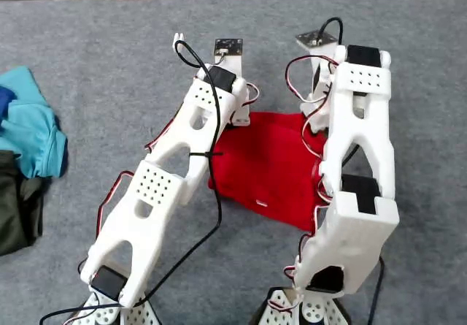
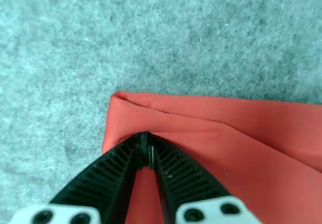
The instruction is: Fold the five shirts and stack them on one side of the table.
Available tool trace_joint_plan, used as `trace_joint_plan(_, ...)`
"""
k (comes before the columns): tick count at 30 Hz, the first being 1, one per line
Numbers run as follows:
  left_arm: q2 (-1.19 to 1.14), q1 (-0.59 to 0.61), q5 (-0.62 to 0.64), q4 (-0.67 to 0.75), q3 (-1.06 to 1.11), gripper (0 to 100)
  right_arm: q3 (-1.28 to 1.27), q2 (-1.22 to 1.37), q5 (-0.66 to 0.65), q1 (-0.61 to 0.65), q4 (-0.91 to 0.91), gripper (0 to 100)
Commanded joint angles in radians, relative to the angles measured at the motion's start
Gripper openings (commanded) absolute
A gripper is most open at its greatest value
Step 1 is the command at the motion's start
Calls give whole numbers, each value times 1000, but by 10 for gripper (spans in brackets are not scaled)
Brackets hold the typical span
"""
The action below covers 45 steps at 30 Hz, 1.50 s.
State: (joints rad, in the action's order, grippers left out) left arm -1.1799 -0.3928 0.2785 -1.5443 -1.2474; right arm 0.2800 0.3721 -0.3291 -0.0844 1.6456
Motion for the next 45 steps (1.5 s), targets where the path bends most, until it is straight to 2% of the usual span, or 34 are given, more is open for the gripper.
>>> trace_joint_plan(1, -1, 34, 3, 15, -2, 20, 45, 1, -31, 12, 28, 110)
trace_joint_plan(6, -1, 34, -2, 15, -2, 20, 30, 2, -35, 10, 54, 110)
trace_joint_plan(14, -1, 34, -23, 15, -2, 20, -108, 2, -32, 13, -75, 110)
trace_joint_plan(20, -1, 34, -23, 15, -2, 20, -111, 4, -32, 15, -84, 108)
trace_joint_plan(24, -1, 34, -23, 15, -2, 20, -113, 4, -28, 13, -121, 40)
trace_joint_plan(29, -1, 34, -23, 15, -2, 20, -124, 16, -28, 8, -141, 26)
trace_joint_plan(35, -1, 34, -23, 15, -2, 20, -111, 21, -9, 8, -143, 5)
trace_joint_plan(45, -1, 41, -15, 8, -2, 20, 84, 28, 0, 13, -199, 5)
